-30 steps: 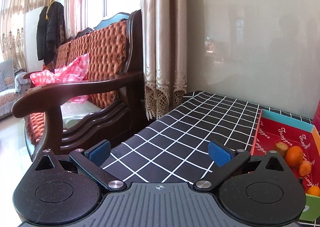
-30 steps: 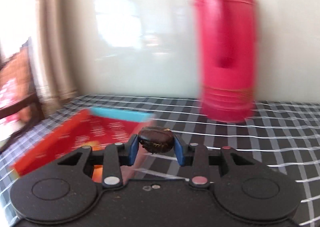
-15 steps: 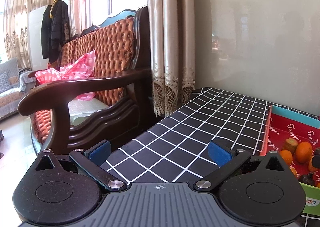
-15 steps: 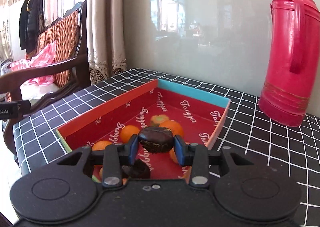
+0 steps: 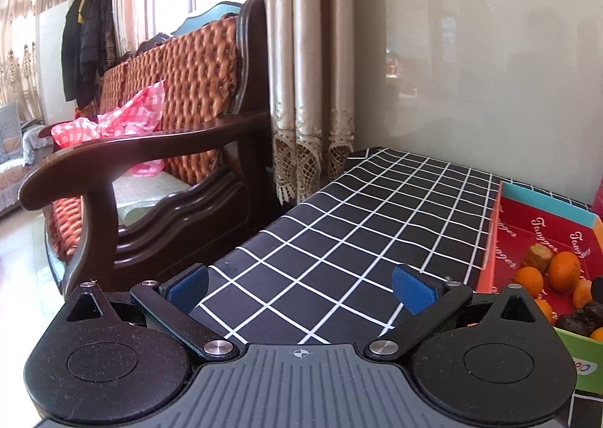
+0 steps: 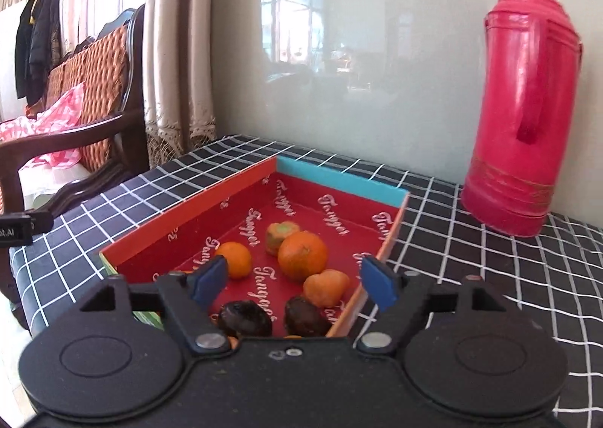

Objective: Organize fruits

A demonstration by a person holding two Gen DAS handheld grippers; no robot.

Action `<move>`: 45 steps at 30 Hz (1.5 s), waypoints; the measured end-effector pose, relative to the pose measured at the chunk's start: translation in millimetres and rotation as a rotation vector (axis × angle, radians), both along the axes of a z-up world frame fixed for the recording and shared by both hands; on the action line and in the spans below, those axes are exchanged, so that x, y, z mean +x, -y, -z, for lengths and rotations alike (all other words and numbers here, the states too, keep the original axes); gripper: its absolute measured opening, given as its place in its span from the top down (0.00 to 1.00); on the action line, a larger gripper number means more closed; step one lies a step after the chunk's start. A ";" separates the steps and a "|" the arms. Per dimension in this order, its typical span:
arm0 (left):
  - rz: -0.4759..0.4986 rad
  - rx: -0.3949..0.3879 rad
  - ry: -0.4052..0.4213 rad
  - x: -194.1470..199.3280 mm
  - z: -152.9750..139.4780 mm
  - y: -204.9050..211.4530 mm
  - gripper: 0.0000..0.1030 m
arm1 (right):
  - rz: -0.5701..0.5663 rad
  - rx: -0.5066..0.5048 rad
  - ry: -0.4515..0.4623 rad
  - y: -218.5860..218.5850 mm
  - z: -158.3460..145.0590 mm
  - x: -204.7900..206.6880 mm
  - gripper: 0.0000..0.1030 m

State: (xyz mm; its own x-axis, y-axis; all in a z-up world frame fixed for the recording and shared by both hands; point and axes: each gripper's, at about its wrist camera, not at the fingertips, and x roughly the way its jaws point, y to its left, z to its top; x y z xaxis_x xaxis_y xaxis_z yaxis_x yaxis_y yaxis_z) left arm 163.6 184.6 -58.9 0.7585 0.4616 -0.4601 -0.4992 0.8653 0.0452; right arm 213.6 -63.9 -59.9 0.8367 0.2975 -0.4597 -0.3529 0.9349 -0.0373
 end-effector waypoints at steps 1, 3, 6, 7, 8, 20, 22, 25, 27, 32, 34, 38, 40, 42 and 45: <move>0.012 -0.002 0.004 0.0 -1.0 2.4 0.00 | 0.008 0.003 0.008 1.5 -2.7 -3.2 0.24; 0.040 -0.002 0.005 -0.1 -3.0 8.9 0.00 | 0.031 0.013 0.024 5.9 -8.5 -12.0 0.22; 0.096 0.001 0.012 -3.6 -11.5 20.9 0.00 | 0.098 0.037 0.043 14.2 -17.0 -33.2 0.13; 0.116 -0.001 0.019 -7.9 -16.5 26.1 0.00 | 0.121 0.046 0.050 17.8 -20.8 -43.0 0.11; 0.140 -0.008 0.030 -14.4 -21.8 31.2 0.00 | 0.146 0.056 0.059 21.1 -25.0 -53.4 0.09; 0.318 0.004 0.070 -112.4 -83.5 98.0 0.00 | 0.381 0.112 0.026 55.1 -61.1 -154.4 0.06; 0.337 -0.004 0.079 -124.8 -87.3 103.7 0.00 | 0.414 0.105 0.032 57.3 -61.4 -163.7 0.06; 0.360 -0.007 0.087 -138.7 -91.1 112.0 0.00 | 0.434 0.101 0.030 61.3 -61.9 -173.6 0.06; 0.364 -0.014 0.091 -143.7 -93.8 116.1 0.00 | 0.437 0.111 0.035 61.7 -63.5 -178.5 0.06; 0.373 -0.017 0.106 -149.7 -96.5 122.3 0.00 | 0.445 0.118 0.049 65.3 -66.5 -183.7 0.06; 0.385 -0.019 0.097 -148.0 -95.5 123.8 0.00 | 0.448 0.131 0.048 66.9 -66.7 -182.7 0.06; 0.378 -0.013 0.097 -148.9 -94.1 121.5 0.00 | 0.446 0.141 0.041 66.6 -65.2 -182.9 0.06; 0.369 -0.011 0.094 -148.6 -93.3 119.7 0.00 | 0.441 0.128 0.041 63.9 -64.3 -182.2 0.06; 0.365 -0.014 0.092 -147.2 -91.9 118.4 0.00 | 0.439 0.117 0.043 61.5 -64.4 -182.0 0.06; 0.367 -0.021 0.082 -145.0 -90.3 117.4 0.00 | 0.435 0.118 0.042 60.3 -65.1 -180.9 0.06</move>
